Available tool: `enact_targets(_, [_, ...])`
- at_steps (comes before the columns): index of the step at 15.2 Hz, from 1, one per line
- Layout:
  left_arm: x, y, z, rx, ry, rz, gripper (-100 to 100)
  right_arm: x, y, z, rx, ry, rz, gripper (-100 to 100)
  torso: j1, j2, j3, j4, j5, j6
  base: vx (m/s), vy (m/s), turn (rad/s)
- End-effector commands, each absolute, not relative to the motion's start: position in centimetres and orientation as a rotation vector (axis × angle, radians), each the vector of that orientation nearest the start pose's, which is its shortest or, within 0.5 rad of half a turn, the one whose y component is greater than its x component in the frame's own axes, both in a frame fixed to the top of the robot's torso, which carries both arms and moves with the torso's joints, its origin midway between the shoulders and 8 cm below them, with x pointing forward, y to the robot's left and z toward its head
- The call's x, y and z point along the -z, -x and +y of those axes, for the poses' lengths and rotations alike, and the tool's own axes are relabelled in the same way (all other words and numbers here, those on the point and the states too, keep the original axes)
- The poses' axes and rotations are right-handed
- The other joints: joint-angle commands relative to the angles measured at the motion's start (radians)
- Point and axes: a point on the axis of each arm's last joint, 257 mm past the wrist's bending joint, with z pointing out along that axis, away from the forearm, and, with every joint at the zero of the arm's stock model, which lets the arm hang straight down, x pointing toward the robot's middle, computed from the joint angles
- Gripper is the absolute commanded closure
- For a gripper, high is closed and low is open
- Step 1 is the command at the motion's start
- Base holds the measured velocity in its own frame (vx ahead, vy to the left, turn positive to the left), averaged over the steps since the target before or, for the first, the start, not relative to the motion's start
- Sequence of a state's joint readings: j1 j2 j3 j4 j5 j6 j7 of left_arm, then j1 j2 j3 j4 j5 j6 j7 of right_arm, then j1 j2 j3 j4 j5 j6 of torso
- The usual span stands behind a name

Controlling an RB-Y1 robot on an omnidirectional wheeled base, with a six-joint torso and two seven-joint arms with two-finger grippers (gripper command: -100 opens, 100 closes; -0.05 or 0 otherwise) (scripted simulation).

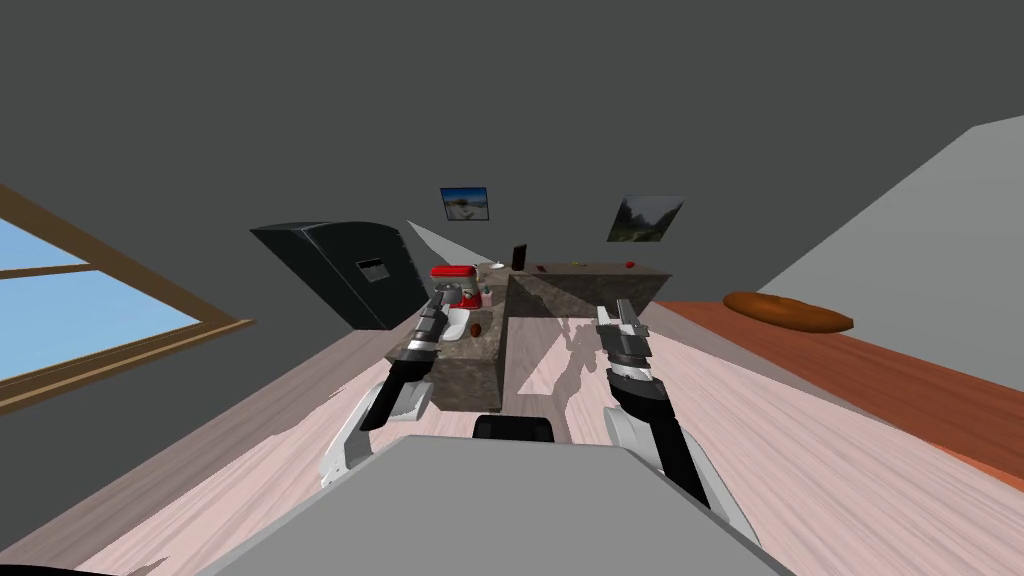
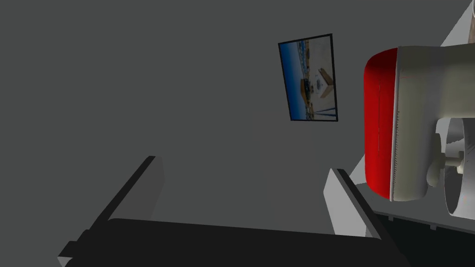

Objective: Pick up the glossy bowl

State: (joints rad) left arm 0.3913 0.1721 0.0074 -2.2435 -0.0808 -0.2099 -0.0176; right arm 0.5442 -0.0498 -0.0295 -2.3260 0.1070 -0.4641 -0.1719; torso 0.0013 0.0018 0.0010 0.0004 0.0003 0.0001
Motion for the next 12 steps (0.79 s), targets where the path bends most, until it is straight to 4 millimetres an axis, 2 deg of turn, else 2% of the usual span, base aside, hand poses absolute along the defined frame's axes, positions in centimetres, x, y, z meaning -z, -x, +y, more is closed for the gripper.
enact_targets(1, [1.8, -41.2, 26.9, 1.157, 0.672, 0.969, -100, -2.3, -33.9, -27.5, -1.342, -0.647, 0.695, 0, 0.000, 0.000, 0.000, 0.000, 0.000, 0.000, -0.034, 0.018, -0.045])
enact_targets(12, [4.6, -43.7, 28.5, 1.100, 0.806, 1.073, -100, -2.3, -33.9, -27.5, -1.342, -0.647, 0.695, 0, 0.000, 0.000, 0.000, 0.000, 0.000, 0.000, -0.027, 0.020, -0.028])
